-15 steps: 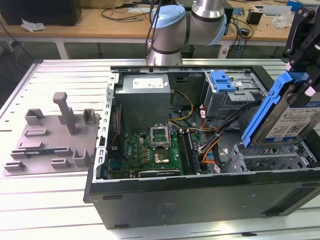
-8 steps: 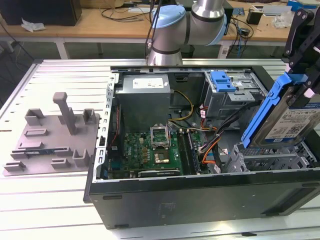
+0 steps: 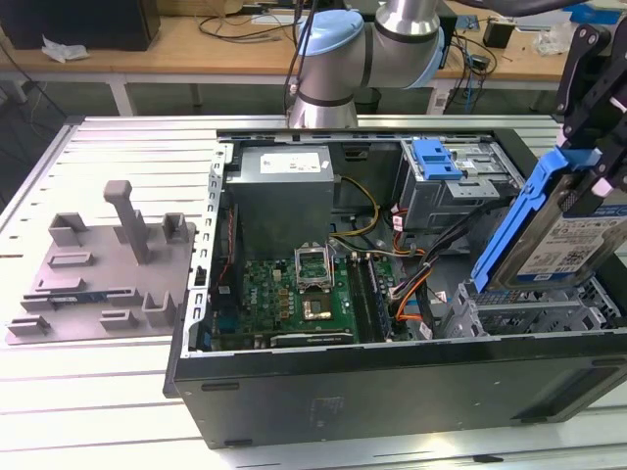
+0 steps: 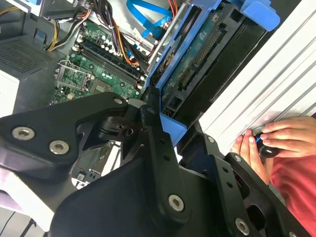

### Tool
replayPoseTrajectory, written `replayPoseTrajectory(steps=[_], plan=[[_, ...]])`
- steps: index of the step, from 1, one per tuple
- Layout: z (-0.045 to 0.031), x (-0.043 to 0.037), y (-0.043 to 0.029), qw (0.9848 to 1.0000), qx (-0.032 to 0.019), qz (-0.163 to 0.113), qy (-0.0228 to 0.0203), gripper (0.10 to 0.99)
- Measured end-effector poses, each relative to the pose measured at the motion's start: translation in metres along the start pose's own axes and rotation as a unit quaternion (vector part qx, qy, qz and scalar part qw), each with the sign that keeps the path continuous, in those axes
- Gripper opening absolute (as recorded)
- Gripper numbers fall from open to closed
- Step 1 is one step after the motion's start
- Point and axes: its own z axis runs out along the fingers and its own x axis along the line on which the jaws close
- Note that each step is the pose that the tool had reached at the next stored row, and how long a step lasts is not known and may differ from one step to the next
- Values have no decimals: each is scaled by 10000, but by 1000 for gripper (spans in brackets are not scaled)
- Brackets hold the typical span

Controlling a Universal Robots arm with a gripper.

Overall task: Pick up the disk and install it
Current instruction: 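Insert the disk into the insertion slot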

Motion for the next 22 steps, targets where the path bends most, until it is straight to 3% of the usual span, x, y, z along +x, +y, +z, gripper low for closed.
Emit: replayPoseTrajectory(steps=[22], plan=[[89,7,-5,10000,0,0,0,369]])
